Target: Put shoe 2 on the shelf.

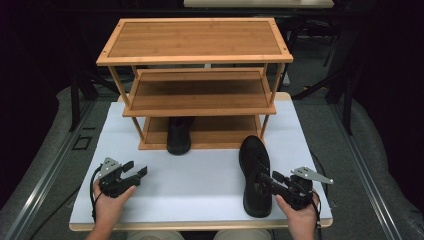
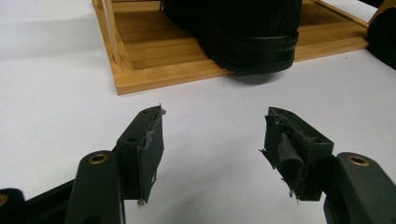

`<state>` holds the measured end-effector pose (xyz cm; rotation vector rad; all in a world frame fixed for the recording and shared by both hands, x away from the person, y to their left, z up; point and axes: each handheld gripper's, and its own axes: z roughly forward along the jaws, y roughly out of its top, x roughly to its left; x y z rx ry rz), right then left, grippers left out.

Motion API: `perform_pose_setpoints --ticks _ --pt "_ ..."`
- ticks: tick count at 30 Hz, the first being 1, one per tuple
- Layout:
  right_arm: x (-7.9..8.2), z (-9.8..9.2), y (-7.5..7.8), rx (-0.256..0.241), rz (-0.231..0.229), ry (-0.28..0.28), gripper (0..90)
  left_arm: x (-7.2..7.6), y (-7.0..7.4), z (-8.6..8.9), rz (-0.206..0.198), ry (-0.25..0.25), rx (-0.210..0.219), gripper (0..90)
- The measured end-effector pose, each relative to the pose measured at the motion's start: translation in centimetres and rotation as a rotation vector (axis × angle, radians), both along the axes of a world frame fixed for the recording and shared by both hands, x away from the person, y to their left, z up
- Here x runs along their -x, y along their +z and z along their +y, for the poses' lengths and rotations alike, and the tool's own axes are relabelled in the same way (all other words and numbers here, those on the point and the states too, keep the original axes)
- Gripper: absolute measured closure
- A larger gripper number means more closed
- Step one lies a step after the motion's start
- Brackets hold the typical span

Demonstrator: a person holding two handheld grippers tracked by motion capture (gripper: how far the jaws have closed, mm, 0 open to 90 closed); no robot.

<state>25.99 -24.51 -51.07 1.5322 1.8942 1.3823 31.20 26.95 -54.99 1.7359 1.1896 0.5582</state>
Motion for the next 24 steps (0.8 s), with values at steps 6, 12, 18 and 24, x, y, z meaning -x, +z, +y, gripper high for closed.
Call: perform_pose_setpoints --ticks 6,12,18,24 --pt "-1.5 1.5 0.9 0.039 0.017 0.044 48.4 0.0 0.1 0.1 0.000 0.000 0.003 37.6" --pt "-2.5 2.5 1.1 0.146 0.042 0.046 61.6 0.0 0.0 0.3 -0.003 0.003 0.006 37.7" --pt "-2.1 0.7 2.3 0.098 0.051 0.018 87.2 0.0 0.1 0.4 -0.005 0.011 0.012 37.7" --pt "-2.6 -1.7 3.1 0.122 0.068 -0.007 88.0 0.0 0.1 0.4 -0.003 0.015 0.015 37.7"
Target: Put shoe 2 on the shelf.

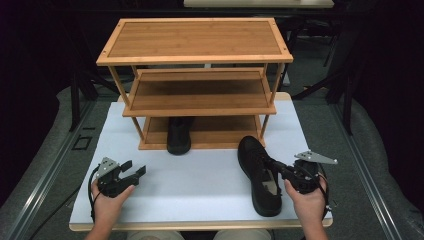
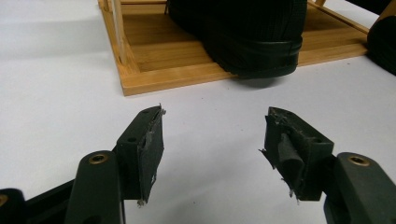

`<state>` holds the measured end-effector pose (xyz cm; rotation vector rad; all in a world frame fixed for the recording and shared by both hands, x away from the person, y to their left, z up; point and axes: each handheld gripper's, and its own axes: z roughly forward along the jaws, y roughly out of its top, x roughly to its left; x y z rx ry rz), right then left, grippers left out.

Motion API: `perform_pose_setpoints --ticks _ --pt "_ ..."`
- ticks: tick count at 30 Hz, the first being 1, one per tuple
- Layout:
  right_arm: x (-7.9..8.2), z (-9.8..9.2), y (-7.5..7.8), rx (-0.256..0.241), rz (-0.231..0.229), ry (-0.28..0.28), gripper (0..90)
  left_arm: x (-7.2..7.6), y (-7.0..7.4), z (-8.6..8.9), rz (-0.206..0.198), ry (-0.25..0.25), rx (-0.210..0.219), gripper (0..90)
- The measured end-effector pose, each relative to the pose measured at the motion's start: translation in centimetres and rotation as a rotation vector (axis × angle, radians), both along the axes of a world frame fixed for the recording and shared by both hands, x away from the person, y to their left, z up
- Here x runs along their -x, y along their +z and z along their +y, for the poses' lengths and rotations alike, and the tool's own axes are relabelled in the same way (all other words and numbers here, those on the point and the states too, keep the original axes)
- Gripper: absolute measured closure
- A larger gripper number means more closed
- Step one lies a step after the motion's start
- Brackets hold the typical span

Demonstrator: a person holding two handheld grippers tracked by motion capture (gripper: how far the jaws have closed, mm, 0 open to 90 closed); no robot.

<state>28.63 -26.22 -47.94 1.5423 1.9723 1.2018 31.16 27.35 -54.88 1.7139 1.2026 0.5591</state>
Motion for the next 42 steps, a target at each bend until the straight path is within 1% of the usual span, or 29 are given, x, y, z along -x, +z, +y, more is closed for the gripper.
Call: perform_pose_setpoints --ticks 1,2,3,4,7,8,9,12,14,15,16,17,18,19,21,23,25,26,27,28,29,30,31,32,34,37,39,41,42 --pt "-0.2 -0.2 0.0 0.005 -0.011 -0.007 87.9 0.0 0.0 0.0 -0.001 -0.001 0.003 37.7" --pt "-0.3 -0.5 0.1 0.012 0.004 -0.010 87.8 0.0 0.0 0.0 -0.001 -0.001 0.002 37.7" --pt "-0.4 -0.7 0.2 0.005 0.021 0.005 87.4 0.0 0.0 0.0 0.001 -0.003 -0.002 37.7" --pt "-0.5 -0.7 0.2 -0.007 0.027 0.012 86.3 -0.1 0.0 0.0 0.002 -0.002 -0.002 37.7" --pt "-0.5 -0.7 0.6 -0.020 0.024 0.013 73.7 -0.1 -0.1 -0.1 0.004 -0.003 -0.002 37.7" --pt "-0.5 -0.6 0.7 -0.037 0.005 0.011 69.4 -0.1 -0.1 -0.1 0.001 -0.002 -0.002 37.7" --pt "-0.4 -0.6 1.2 -0.036 0.007 0.016 65.3 -0.1 -0.1 -0.1 0.000 -0.006 0.000 37.7" --pt "-0.5 0.2 2.2 -0.030 -0.020 0.022 55.8 -0.1 -0.1 -0.1 0.000 -0.008 0.000 37.7" --pt "-0.7 0.8 2.9 -0.010 -0.017 0.051 51.5 -0.1 -0.1 -0.1 0.000 -0.002 -0.001 37.7" --pt "-0.9 1.1 3.2 -0.012 0.003 0.077 49.6 -0.1 -0.1 -0.1 0.001 -0.004 -0.001 37.7" --pt "-1.1 1.5 3.3 0.001 0.012 0.080 48.8 -0.1 -0.1 0.0 0.002 -0.003 -0.002 37.7" --pt "-1.4 1.7 3.5 0.007 0.029 0.113 48.2 0.0 0.0 0.0 0.003 -0.004 -0.001 37.7" --pt "-1.7 2.3 3.6 0.050 0.043 0.098 47.1 0.0 0.0 0.0 0.003 -0.003 0.000 37.7" --pt "-1.9 2.5 3.6 0.077 0.056 0.107 46.5 0.0 -0.1 0.1 0.004 -0.004 0.000 37.7" --pt "-2.5 3.0 3.6 0.133 0.103 0.120 45.6 -0.1 -0.1 0.1 0.005 -0.004 0.001 37.7" --pt "-3.1 3.4 3.6 0.175 0.164 0.149 44.2 -0.1 -0.1 0.1 0.007 -0.005 0.000 37.7" --pt "-3.6 3.8 3.6 0.254 0.224 0.141 44.8 -0.1 -0.1 0.0 0.005 -0.006 -0.001 37.7" --pt "-4.0 4.0 3.6 0.295 0.252 0.137 46.7 -0.1 -0.1 0.0 0.004 -0.008 0.000 37.7" --pt "-4.3 4.0 3.6 0.313 0.274 0.138 48.8 -0.1 -0.1 0.0 0.005 -0.007 -0.003 37.7" --pt "-4.8 3.9 3.6 0.309 0.324 0.170 52.3 -0.1 -0.1 0.0 0.006 -0.008 -0.003 37.7" --pt "-5.4 4.0 3.6 0.324 0.386 0.170 62.6 -0.1 -0.1 0.0 0.006 -0.007 -0.003 37.7" --pt "-5.4 4.0 3.6 0.324 0.386 0.170 62.6 -0.1 -0.1 0.0 0.009 -0.007 -0.004 37.7" --pt "-5.7 3.9 3.6 0.335 0.418 0.188 66.7 -0.1 -0.2 0.0 0.013 -0.009 -0.005 37.7" --pt "-5.9 4.0 3.7 0.341 0.447 0.195 68.7 -0.2 -0.2 0.0 0.013 -0.009 -0.003 37.7" --pt "-6.5 4.0 3.7 0.355 0.492 0.211 69.5 -0.2 -0.2 0.0 0.014 -0.008 -0.001 37.7" --pt "-6.9 4.2 3.8 0.374 0.542 0.224 71.4 -0.2 -0.2 0.0 0.013 -0.007 -0.001 37.7" --pt "-7.0 4.4 3.9 0.390 0.559 0.222 73.9 -0.2 -0.2 0.0 0.012 -0.007 0.000 37.7" --pt "-7.0 4.7 3.9 0.408 0.565 0.213 78.7 -0.2 -0.2 0.0 0.011 -0.007 0.000 37.7" --pt "-7.0 4.9 3.9 0.424 0.563 0.224 80.4 -0.2 -0.2 0.0 0.011 -0.007 0.001 37.7"
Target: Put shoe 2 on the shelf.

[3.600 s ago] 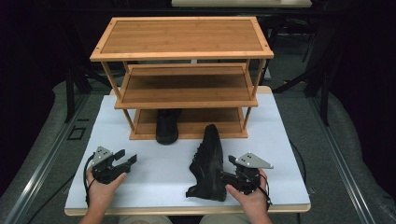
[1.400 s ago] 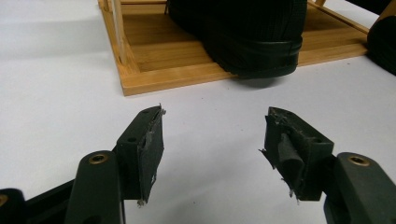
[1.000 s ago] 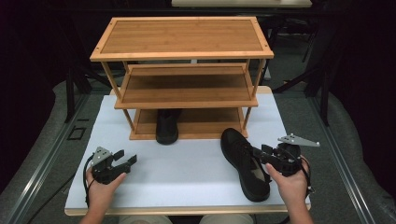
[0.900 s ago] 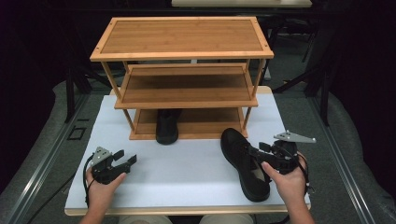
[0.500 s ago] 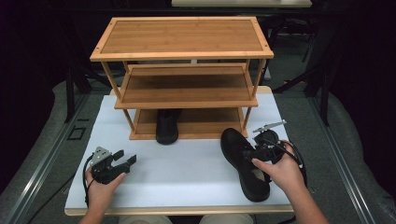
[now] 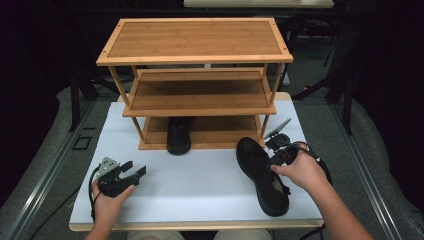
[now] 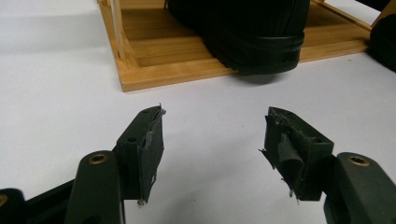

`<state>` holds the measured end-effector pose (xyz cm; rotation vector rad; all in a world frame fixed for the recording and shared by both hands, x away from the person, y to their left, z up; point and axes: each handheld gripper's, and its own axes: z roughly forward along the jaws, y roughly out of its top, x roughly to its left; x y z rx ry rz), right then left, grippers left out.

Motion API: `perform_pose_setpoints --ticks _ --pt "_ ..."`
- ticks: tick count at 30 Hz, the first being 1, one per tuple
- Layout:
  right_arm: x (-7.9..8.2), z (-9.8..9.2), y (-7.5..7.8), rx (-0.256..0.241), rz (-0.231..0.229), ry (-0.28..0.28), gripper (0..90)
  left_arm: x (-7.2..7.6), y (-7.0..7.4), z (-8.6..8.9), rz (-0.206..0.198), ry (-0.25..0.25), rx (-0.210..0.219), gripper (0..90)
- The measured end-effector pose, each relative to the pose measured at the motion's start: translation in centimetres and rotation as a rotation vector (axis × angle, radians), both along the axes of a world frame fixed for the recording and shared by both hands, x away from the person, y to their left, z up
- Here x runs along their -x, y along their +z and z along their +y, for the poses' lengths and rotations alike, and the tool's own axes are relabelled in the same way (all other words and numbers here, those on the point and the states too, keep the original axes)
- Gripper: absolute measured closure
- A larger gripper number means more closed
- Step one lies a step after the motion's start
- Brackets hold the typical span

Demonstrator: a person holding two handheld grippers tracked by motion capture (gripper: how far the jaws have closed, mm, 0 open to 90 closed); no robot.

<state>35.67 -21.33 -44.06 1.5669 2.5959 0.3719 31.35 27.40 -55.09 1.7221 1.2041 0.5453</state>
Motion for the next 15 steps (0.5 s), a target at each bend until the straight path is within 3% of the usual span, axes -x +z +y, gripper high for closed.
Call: perform_pose_setpoints --ticks 2,15 --pt "-0.08 0.22 -0.07 0.016 0.009 0.005 82.0 -0.01 -0.01 -0.01 0.001 0.000 -0.001 37.7" --pt "-0.31 -0.21 0.07 -0.024 0.029 -0.012 83.9 -0.02 0.02 0.10 0.000 0.004 -0.001 37.7"
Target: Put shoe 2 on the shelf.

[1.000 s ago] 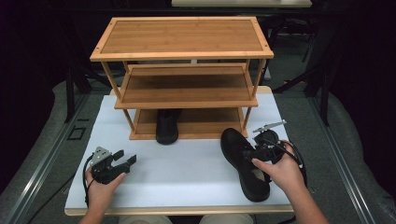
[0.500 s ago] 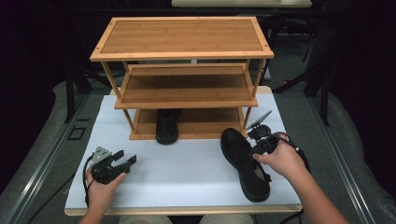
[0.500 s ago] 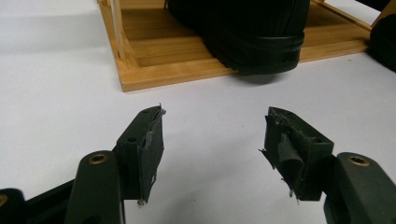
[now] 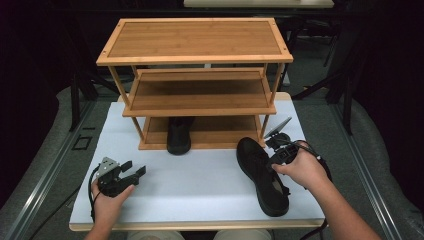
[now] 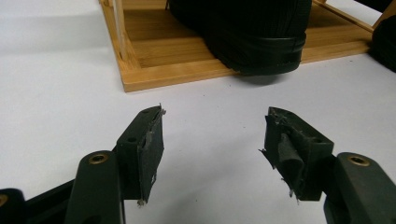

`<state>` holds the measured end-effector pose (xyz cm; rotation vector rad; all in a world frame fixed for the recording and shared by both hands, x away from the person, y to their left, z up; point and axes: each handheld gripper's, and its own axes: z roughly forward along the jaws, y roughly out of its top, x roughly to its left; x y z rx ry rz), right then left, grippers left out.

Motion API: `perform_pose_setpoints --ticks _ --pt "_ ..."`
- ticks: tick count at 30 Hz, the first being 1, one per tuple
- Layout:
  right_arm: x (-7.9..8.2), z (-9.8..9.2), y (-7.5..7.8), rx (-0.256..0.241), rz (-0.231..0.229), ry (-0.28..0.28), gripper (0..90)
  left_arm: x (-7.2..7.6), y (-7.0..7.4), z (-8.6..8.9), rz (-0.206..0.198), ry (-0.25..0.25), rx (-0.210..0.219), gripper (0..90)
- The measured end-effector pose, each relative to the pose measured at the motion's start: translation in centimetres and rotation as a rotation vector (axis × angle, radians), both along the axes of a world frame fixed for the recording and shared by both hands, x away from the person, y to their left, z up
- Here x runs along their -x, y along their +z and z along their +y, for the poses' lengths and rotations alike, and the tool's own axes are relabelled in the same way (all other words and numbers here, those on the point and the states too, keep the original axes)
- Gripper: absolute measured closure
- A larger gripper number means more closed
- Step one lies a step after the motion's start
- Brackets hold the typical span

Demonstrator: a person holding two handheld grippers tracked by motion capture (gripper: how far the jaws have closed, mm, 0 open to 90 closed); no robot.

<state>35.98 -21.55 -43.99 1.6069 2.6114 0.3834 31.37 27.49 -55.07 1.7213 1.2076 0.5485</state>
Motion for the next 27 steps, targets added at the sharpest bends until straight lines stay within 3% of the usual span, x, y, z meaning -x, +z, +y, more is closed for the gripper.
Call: perform_pose_setpoints --ticks 7,14,21,27 --pt "0.2 0.1 0.4 -0.020 0.016 0.003 83.9 0.0 0.0 0.0 -0.001 0.005 -0.003 37.7" --pt "0.5 0.6 1.2 -0.061 -0.008 0.008 84.0 0.0 0.0 0.0 0.000 0.000 -0.002 37.7" --pt "-0.2 2.0 2.2 -0.152 -0.042 0.011 84.0 0.0 0.0 -0.1 0.001 -0.002 -0.002 37.7" --pt "-1.9 4.1 2.0 -0.274 -0.063 -0.003 84.0 -0.1 -0.1 0.0 0.002 -0.006 -0.001 37.7"
